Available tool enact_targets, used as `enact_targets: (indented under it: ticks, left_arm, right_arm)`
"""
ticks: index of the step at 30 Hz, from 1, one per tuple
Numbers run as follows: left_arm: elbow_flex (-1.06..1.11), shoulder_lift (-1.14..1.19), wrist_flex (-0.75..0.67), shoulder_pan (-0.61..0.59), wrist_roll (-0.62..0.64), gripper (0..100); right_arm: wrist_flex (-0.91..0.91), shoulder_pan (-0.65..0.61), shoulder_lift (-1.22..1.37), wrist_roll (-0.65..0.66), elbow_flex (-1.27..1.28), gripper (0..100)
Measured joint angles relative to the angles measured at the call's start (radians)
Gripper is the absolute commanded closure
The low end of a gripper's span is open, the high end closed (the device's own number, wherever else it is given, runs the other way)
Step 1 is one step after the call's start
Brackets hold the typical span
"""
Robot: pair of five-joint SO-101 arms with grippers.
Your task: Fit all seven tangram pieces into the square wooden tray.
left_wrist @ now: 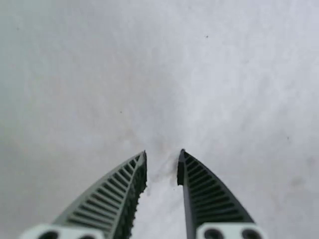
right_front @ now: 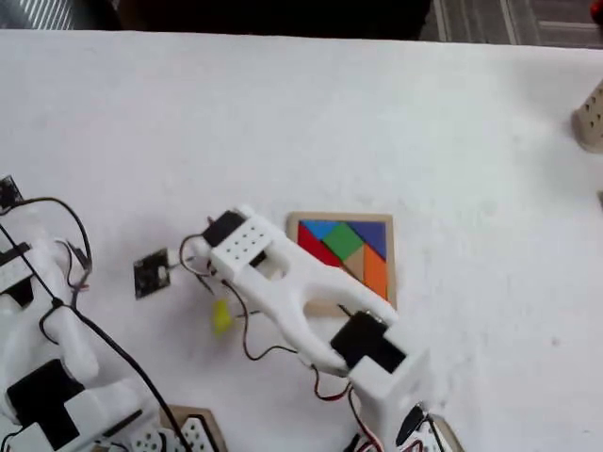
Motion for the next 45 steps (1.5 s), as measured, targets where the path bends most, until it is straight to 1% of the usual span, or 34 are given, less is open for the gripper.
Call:
enact_targets:
  ticks: [3,5,8,13,15,16,19,20,21,22,24,26,30,33,37,45]
  left_arm:
    - [0.000,0.000,0.000,0.000,0.000,87]
    - [0.000,0.000,0.000,0.000,0.000,87]
    - [0.000,0.000,0.000,0.000,0.000,87]
    - [0.000,0.000,0.000,0.000,0.000,87]
    - [0.000,0.000,0.000,0.000,0.000,87]
    - [0.000,0.000,0.000,0.000,0.000,87]
    - [0.000,0.000,0.000,0.000,0.000,87]
    - [0.000,0.000,0.000,0.000,0.000,87]
    - [0.000,0.000,0.000,0.000,0.000,87]
    - [0.000,0.000,0.000,0.000,0.000,87]
    - [0.000,0.000,0.000,0.000,0.000,87]
    - [0.000,0.000,0.000,0.000,0.000,87]
    - [0.000,0.000,0.000,0.000,0.000,87]
    - [0.000,0.000,0.000,0.000,0.000,87]
    - [0.000,0.000,0.000,0.000,0.000,87]
    - [0.000,0.000,0.000,0.000,0.000,87]
  right_arm:
    - [-0.083,0.000,-0.014,-0.077,0.021,70.1]
    - [-0.112,-0.002,-0.011,-0.074,0.052,70.1]
    - [-0.109,-0.002,0.003,-0.041,0.066,70.1]
    - [-0.051,0.006,-0.043,-0.023,0.087,70.3]
    - [-0.051,0.009,-0.117,-0.043,0.120,74.2]
    - [-0.051,0.009,-0.158,-0.057,0.143,78.7]
    - [-0.087,0.000,-0.282,-0.080,0.245,98.1]
    - [-0.110,-0.011,-0.315,-0.083,0.288,98.8]
    - [-0.138,-0.029,-0.336,-0.087,0.333,95.5]
    - [-0.166,-0.054,-0.347,-0.091,0.379,94.9]
    - [-0.207,-0.101,-0.351,-0.126,0.451,98.6]
    - [-0.235,-0.146,-0.351,-0.161,0.486,97.6]
    - [-0.319,-0.204,-0.304,-0.198,0.493,98.1]
    - [-0.430,-0.201,-0.235,-0.261,0.489,98.1]
    - [-0.471,-0.195,-0.161,-0.351,0.419,98.1]
    - [-0.591,-0.084,0.057,-0.456,0.110,98.1]
